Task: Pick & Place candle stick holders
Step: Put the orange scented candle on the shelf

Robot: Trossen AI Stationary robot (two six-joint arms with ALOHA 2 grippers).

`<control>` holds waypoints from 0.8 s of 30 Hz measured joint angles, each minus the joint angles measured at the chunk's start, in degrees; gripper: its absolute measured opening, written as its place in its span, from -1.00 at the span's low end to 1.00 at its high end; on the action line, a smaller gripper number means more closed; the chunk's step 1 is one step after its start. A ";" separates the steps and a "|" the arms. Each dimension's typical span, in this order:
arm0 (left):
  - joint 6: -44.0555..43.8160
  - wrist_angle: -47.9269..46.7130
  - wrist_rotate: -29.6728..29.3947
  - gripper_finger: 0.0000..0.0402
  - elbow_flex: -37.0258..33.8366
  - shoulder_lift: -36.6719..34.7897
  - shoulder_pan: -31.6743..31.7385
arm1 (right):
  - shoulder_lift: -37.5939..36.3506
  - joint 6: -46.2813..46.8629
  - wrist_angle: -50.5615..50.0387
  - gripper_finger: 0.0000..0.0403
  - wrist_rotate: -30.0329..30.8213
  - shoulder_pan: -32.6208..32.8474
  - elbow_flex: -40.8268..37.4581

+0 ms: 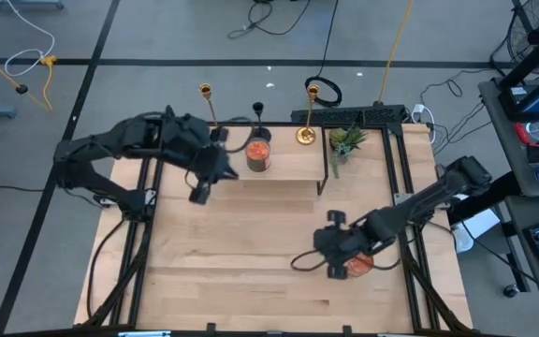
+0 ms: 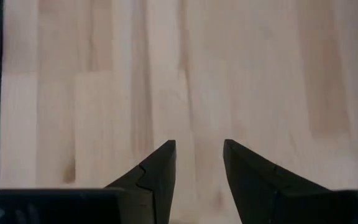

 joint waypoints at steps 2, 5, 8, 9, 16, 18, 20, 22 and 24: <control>-0.02 -1.06 0.13 -0.87 -0.93 -0.72 -1.42 | -2.76 4.66 -3.98 -0.35 -0.93 0.54 0.00; 0.02 -1.16 0.15 -0.87 -4.89 -1.62 -3.42 | -6.34 11.98 -11.56 -0.35 -3.11 2.06 0.04; 2.60 1.30 0.17 -0.87 -12.13 -3.73 -5.35 | -8.13 20.22 -18.19 -0.35 -4.37 4.06 0.02; 3.02 3.32 0.19 -0.87 -14.91 -4.63 -5.96 | -8.37 22.68 -19.42 -0.35 -4.83 4.78 -0.08; -2.59 23.96 0.13 -0.87 -36.76 -12.47 -9.83 | -8.85 35.61 -19.18 -0.35 -11.29 8.64 -7.23; -5.12 29.11 -0.08 -0.87 -41.04 -14.33 -10.92 | -8.93 41.75 -20.13 -0.35 -13.14 8.67 -9.57; -7.73 31.62 -0.94 -0.87 -43.92 -15.27 -11.96 | -9.39 46.49 -21.21 -0.35 -15.20 8.52 -11.34; -10.04 32.82 -2.01 -0.87 -45.40 -15.95 -12.96 | -9.97 48.97 -21.73 -0.35 -16.40 8.52 -12.86; -11.79 32.31 -3.23 -0.87 -45.84 -16.21 -13.88 | -10.72 51.06 -21.17 -0.35 -16.50 8.53 -14.46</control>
